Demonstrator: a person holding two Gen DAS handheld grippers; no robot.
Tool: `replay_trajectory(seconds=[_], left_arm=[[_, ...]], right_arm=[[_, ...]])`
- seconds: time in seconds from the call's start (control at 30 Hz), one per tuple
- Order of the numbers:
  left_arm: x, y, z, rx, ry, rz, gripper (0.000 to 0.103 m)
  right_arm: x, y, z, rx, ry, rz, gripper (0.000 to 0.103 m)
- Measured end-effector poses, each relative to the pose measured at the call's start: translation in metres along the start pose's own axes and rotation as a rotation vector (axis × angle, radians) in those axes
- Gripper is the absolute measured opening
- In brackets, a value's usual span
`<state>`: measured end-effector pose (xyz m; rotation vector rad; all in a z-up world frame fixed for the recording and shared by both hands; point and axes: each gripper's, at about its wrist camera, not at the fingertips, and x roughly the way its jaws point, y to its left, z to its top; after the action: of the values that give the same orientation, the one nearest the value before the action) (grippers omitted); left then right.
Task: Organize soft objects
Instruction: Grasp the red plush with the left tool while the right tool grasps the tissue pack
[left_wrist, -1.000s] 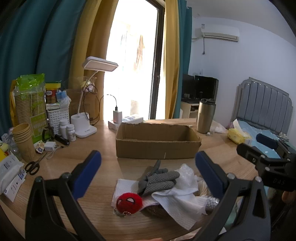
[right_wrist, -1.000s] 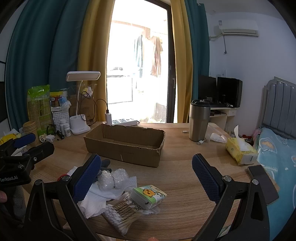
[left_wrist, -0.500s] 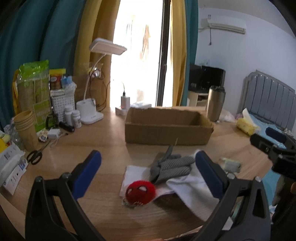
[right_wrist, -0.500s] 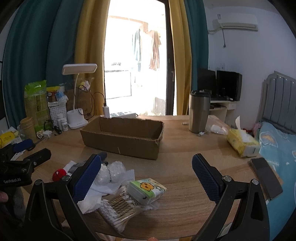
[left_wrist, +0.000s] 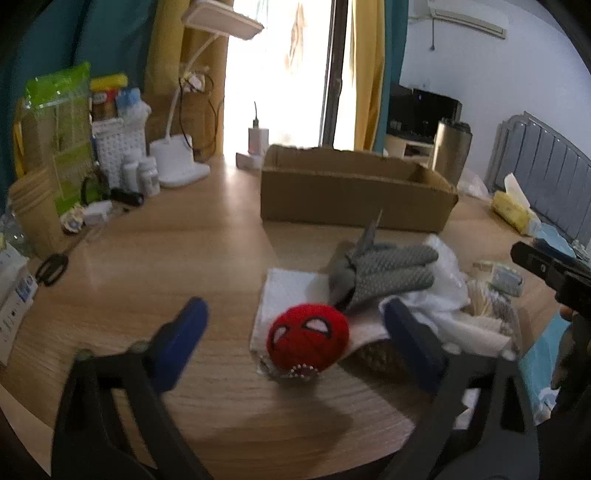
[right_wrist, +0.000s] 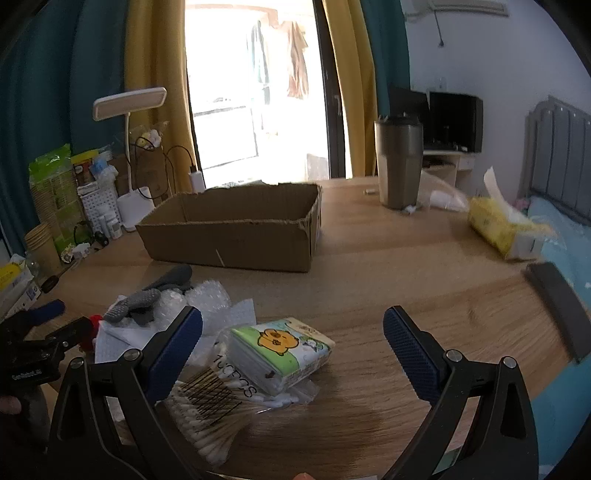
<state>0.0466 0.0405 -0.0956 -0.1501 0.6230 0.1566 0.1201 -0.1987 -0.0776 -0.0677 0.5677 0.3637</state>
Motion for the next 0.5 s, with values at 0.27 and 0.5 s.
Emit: replay_trajectory(seconds=[0.27,0.5], left_arm=[[0.01,0.001,-0.007,-0.019,0.061,-0.06,0.066],[0.009,0.003,-0.007,-0.025,0.068,-0.088,0.049]], right_arm=[[0.013,-0.002,-0.004,0.029,0.041,0.034,0.1],[0.021,-0.008,-0.009,0.07,0.077,0.047,0.094]])
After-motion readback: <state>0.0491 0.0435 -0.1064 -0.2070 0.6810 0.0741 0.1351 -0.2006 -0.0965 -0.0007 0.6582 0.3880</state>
